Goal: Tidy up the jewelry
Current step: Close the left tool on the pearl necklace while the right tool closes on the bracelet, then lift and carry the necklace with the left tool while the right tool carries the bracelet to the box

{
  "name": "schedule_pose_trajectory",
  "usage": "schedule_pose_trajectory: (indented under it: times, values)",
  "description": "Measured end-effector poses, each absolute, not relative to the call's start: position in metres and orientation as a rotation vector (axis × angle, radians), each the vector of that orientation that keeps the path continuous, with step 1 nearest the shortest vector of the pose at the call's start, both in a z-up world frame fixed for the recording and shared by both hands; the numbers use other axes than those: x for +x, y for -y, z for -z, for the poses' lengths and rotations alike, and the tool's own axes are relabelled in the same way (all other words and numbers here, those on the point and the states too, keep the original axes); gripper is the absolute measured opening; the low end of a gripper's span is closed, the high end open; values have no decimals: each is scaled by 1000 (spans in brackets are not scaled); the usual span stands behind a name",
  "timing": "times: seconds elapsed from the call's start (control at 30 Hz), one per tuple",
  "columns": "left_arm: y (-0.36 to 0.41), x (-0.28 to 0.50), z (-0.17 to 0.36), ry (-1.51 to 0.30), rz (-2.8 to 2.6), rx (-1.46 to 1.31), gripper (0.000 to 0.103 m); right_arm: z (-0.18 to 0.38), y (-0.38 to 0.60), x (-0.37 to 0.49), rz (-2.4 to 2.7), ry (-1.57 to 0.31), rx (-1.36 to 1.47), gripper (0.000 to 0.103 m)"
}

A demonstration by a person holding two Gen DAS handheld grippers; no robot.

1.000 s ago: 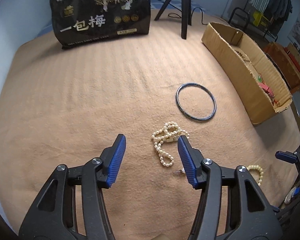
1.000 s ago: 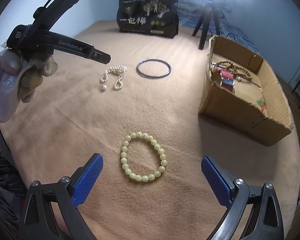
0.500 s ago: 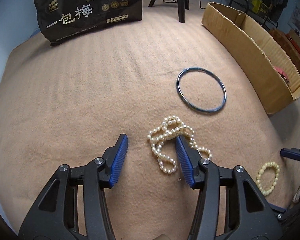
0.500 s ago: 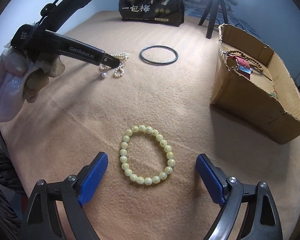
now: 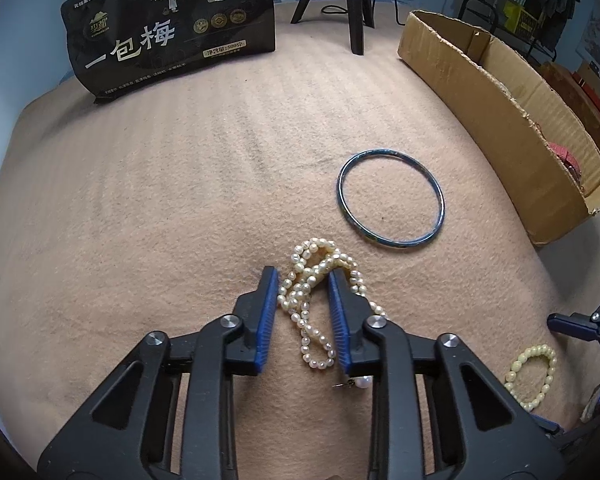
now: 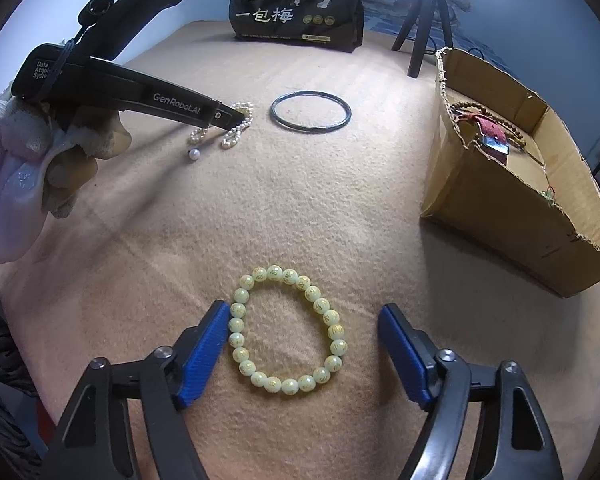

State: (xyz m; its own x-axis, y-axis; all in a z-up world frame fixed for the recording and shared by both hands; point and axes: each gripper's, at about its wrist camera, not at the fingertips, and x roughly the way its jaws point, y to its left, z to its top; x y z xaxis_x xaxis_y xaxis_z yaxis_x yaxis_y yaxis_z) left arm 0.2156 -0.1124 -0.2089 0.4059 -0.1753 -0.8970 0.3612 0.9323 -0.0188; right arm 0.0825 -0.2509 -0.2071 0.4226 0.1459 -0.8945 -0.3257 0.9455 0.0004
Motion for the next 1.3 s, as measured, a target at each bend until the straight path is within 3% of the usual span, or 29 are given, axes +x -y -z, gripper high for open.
schedule_pose_trajectory:
  times: [0.2, 0.57, 1.3]
  values:
    - [113, 216, 209, -1103, 330, 183, 11, 207, 253, 86, -284, -1104, -174, 62]
    - [112, 215, 206, -1102, 323, 166, 6, 204, 272, 93, -240, -1114, -94, 17]
    - [91, 205, 152, -998, 305, 63, 6, 174, 263, 81, -257, -1043, -83, 12]
